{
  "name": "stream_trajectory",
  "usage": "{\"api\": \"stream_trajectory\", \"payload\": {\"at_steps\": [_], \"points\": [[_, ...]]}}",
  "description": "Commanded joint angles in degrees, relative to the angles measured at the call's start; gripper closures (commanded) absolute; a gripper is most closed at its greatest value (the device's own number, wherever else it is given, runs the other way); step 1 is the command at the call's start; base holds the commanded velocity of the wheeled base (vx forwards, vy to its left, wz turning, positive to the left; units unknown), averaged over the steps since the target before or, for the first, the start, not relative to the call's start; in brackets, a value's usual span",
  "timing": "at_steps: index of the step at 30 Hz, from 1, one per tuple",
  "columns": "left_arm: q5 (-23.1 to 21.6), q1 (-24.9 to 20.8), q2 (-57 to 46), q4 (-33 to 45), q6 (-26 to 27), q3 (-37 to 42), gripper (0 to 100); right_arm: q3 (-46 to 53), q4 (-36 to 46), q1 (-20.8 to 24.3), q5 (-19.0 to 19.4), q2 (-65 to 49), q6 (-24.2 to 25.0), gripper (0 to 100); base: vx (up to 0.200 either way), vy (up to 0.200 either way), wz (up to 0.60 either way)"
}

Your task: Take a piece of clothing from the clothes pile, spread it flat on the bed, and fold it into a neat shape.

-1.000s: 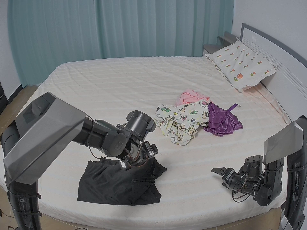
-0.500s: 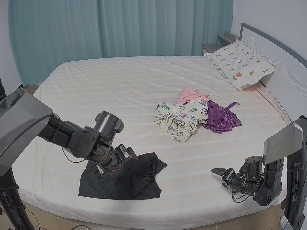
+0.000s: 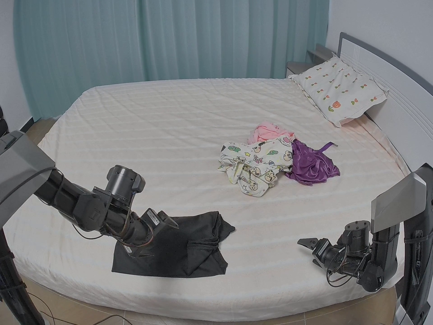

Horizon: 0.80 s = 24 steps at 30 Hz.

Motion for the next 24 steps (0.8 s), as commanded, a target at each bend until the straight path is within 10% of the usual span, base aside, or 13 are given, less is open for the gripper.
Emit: {"api": "stream_trajectory", "payload": {"at_steps": [1,24], "points": [[-1.7,3.2,-1.6,-2.3,-0.6,3.4,0,-0.1,-0.8,0.0,0.0,0.3,0.0,0,0.000,0.200,0.00],[-6.9,11.9,-0.5,-5.1,0.1,4.8,0,-3.4,-0.7,8.8,-8.4,-3.9,-8.4,0,0.000,0.200,0.00]]}}
